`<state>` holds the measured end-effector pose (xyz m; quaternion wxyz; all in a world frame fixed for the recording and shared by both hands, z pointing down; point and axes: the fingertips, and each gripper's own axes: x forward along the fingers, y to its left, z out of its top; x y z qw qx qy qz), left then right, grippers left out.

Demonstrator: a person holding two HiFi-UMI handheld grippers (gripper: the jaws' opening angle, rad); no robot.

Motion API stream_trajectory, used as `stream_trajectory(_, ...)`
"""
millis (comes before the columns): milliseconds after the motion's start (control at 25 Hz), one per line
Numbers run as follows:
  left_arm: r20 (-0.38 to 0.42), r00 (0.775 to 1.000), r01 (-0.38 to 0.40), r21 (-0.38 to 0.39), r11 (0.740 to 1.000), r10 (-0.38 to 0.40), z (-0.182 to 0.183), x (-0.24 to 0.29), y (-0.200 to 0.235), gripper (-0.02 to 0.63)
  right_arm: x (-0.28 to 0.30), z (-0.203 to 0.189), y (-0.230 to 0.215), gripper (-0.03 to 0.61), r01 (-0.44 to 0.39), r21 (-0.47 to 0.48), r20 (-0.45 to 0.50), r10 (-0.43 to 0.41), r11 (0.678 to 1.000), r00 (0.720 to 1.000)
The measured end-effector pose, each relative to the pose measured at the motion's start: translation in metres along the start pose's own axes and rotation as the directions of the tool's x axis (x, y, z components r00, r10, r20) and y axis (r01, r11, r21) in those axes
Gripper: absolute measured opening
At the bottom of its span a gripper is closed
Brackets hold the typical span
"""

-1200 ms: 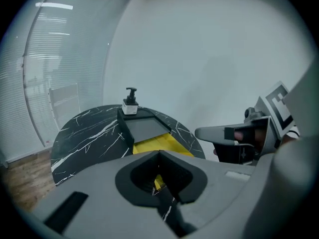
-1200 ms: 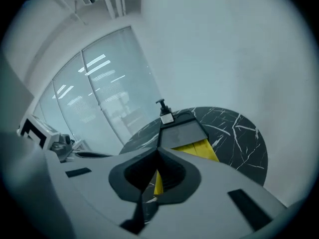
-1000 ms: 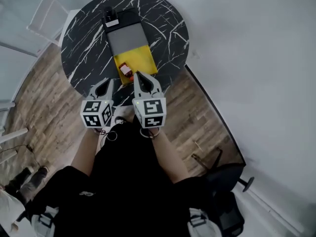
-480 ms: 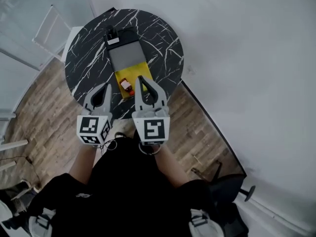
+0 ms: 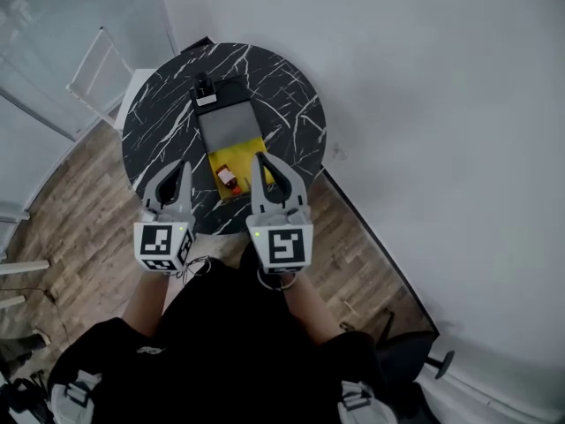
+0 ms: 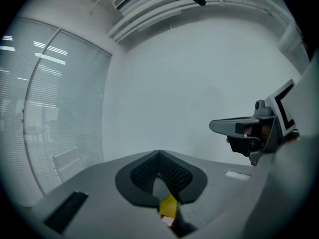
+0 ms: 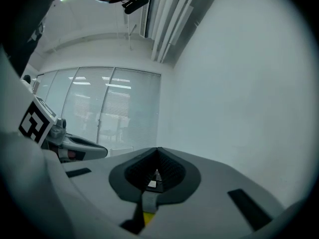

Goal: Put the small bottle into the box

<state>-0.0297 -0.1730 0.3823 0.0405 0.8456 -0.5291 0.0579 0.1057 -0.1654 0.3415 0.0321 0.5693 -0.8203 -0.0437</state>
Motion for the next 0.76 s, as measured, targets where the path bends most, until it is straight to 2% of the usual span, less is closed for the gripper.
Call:
stream_trajectory(240, 0.019, 1.0, -0.022, -0.002, 1.0, 0.022, 0.01, 0.007, 0.009, -0.002, 0.007, 0.001, -0.006, -0.005, -0.013, -0.011, -0.018, 0.013, 1.0, 1.0)
stream_trajectory(760, 0.009, 0.999, -0.048, -0.035, 0.998, 0.049, 0.006, 0.019, 0.024, -0.002, 0.034, -0.01, 0.001, -0.005, -0.069, -0.011, -0.065, 0.068, 0.998, 0.996)
